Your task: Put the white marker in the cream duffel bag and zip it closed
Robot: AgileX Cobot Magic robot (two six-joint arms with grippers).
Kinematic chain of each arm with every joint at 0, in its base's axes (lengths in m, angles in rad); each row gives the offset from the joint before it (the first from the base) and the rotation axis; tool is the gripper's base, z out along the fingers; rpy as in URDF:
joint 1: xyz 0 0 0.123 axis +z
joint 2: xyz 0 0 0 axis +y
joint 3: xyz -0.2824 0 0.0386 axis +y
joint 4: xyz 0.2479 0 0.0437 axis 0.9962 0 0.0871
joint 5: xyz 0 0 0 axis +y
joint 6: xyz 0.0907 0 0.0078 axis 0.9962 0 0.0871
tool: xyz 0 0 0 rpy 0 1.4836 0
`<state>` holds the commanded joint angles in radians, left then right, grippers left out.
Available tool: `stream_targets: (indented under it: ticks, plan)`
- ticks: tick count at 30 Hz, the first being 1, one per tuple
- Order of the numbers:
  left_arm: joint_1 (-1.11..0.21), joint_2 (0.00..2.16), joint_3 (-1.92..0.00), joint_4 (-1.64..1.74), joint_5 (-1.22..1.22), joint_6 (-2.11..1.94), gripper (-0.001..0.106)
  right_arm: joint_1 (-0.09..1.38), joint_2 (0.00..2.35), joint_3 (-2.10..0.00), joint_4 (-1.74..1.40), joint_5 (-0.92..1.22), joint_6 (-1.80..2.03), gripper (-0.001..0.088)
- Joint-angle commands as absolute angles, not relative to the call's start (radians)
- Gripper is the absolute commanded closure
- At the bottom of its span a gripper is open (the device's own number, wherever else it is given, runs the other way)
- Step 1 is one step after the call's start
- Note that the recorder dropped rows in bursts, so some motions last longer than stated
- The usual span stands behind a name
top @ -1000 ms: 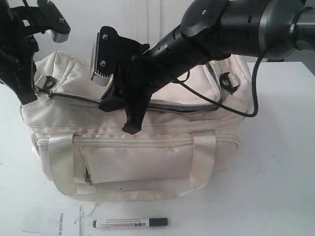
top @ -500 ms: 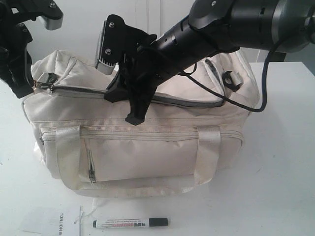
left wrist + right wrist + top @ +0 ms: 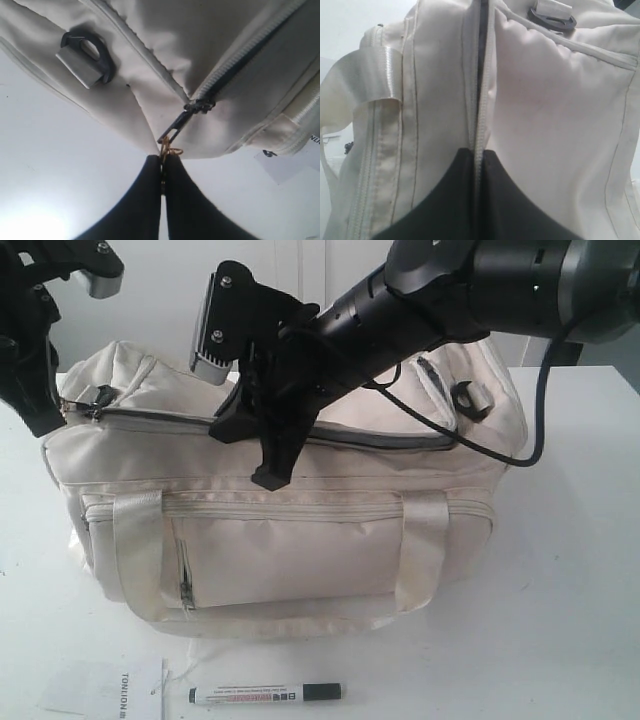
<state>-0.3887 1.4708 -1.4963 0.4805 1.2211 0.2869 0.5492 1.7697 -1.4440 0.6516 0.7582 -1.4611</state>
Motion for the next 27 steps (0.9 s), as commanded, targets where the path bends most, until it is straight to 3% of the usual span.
stream_targets:
  ticks: [9,11,15,16,27]
  plan:
    - [-0.349,1.482,-1.496,0.258,1.144,0.287,0.105,0.547,1.77,-1.444,0.666,0.784,-1.488,0.0863]
    - [-0.349,1.482,-1.496,0.193,1.158,0.287,0.105,0.547,1.767,-1.444,0.696,0.782,-1.465,0.076]
    - [-0.349,1.482,-1.496,0.152,1.161,0.287,0.105,0.547,1.766,-1.444,0.816,0.777,-1.454,0.0405]
    - [-0.349,1.482,-1.496,0.143,1.159,0.287,0.105,0.549,1.766,-1.444,0.87,0.766,-1.454,0.0382]
    - [-0.349,1.482,-1.496,0.119,1.145,0.291,0.105,0.651,1.82,-1.489,0.985,0.637,-1.485,0.0382]
